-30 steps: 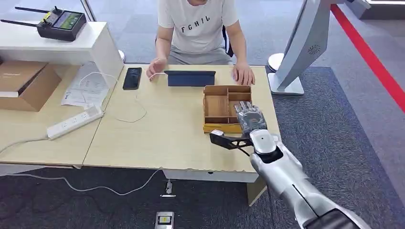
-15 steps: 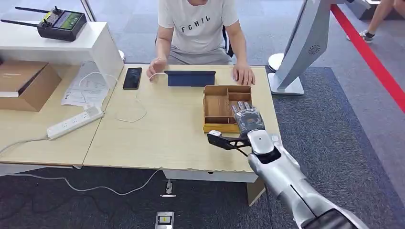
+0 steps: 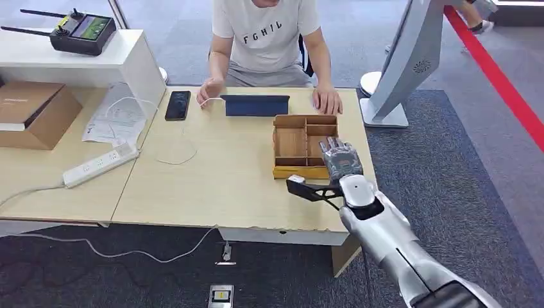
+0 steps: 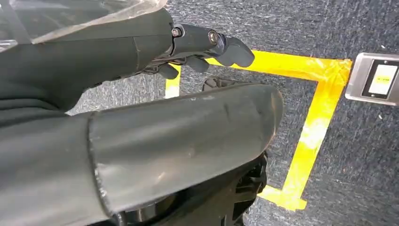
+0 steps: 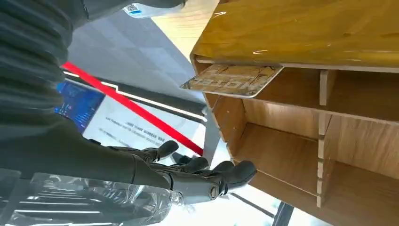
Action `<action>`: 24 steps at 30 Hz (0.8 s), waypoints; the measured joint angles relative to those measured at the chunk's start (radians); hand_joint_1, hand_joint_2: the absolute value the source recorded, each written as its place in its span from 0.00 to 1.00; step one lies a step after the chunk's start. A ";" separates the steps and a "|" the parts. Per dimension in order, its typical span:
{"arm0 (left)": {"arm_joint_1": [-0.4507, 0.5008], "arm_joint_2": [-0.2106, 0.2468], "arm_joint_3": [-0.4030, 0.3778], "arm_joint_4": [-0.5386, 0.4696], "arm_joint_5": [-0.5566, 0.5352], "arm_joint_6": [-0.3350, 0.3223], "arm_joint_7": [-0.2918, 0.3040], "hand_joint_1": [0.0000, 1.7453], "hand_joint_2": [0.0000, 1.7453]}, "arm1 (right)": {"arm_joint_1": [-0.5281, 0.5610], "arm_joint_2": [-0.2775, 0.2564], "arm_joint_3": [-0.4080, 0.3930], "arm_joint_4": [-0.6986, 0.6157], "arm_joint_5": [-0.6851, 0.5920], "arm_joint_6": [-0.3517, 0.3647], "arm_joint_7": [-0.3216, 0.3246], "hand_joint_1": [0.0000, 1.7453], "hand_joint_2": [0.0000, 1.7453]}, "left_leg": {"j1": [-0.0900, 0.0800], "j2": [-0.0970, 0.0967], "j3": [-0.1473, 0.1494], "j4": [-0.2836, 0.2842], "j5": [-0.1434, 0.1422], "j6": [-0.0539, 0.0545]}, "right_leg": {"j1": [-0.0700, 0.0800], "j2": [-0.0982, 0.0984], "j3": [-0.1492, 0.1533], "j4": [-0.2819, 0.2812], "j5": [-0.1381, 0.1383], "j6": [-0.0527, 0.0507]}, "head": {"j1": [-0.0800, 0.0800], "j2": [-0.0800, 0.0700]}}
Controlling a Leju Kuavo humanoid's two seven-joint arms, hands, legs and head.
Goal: Pass the card to the sensor for recognition and then transmit it.
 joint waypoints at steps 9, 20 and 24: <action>0.000 0.000 0.000 0.000 0.012 -0.007 -0.002 0.00 0.00 | 0.000 0.009 0.002 0.000 -0.013 -0.009 -0.034 1.00 1.00 | 0.000 0.000 0.000 0.000 0.000 0.000 | 0.000 0.000 0.000 0.000 0.000 0.000 | 0.000 0.000; 0.000 0.000 0.000 0.000 0.015 -0.006 -0.002 0.00 0.00 | 0.000 0.016 0.006 0.000 -0.016 -0.009 -0.039 1.00 1.00 | 0.000 0.000 0.000 0.000 0.000 0.000 | 0.000 0.000 0.000 0.000 0.000 0.000 | 0.000 0.000; 0.000 0.000 0.000 0.000 0.015 -0.005 0.000 0.00 0.00 | -0.003 0.018 0.007 -0.001 -0.019 -0.009 -0.037 1.00 1.00 | 0.000 0.000 0.000 0.000 0.000 0.000 | 0.000 0.000 0.000 0.000 0.000 0.000 | 0.000 0.000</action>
